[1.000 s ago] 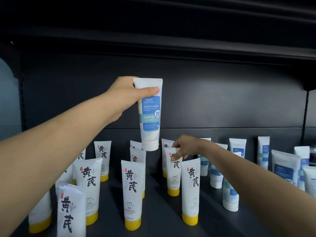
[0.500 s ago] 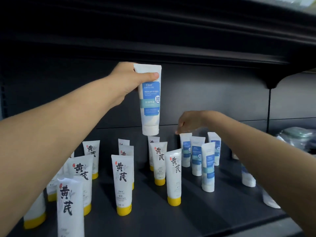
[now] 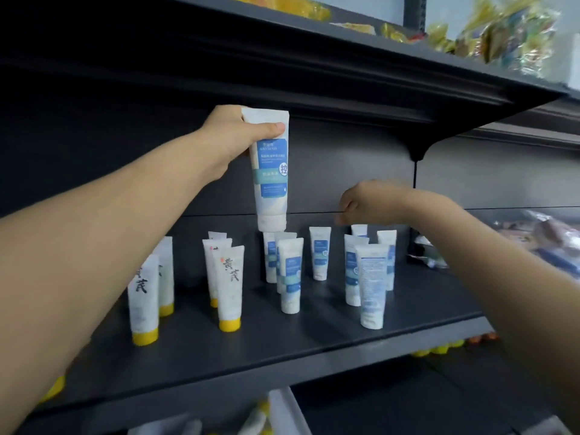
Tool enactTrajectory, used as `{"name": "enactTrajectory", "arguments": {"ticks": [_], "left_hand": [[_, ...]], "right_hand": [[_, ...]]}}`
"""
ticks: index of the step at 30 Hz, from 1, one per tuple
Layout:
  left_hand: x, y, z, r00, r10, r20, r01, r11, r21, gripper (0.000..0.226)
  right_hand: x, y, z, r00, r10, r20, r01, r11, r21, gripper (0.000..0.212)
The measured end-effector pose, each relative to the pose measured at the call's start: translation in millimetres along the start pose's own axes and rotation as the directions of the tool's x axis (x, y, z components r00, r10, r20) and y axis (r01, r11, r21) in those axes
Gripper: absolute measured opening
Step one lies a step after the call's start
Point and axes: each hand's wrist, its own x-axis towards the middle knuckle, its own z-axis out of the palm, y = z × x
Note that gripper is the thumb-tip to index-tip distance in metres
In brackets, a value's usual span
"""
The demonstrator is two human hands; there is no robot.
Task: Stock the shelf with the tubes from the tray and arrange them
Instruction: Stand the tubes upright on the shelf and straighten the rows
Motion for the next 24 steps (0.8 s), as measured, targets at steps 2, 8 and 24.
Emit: {"name": "enactTrajectory", "arguments": {"ticks": [2, 8, 24], "left_hand": [[-9.7, 0.9, 25.5, 1.000, -0.019, -0.004, 0.019, 1.000, 0.004, 0.011], [-38.9, -6.1, 92.3, 0.994, -0.100, -0.043, 0.100, 0.995, 0.000, 0.024], [-80.4, -81.1, 152.8, 0.960, -0.266, -0.084, 0.273, 0.958, 0.087, 0.018]], "right_hand": [[-26.7, 16.7, 9.9, 1.000, -0.017, -0.023, 0.017, 1.000, 0.002, 0.041], [-94.5, 57.9, 53.6, 0.993, -0.091, -0.072, 0.096, 0.993, 0.070, 0.048], [-138.9, 58.0, 163.8, 0.980, -0.140, 0.144, 0.093, 0.951, 0.295, 0.036]]}}
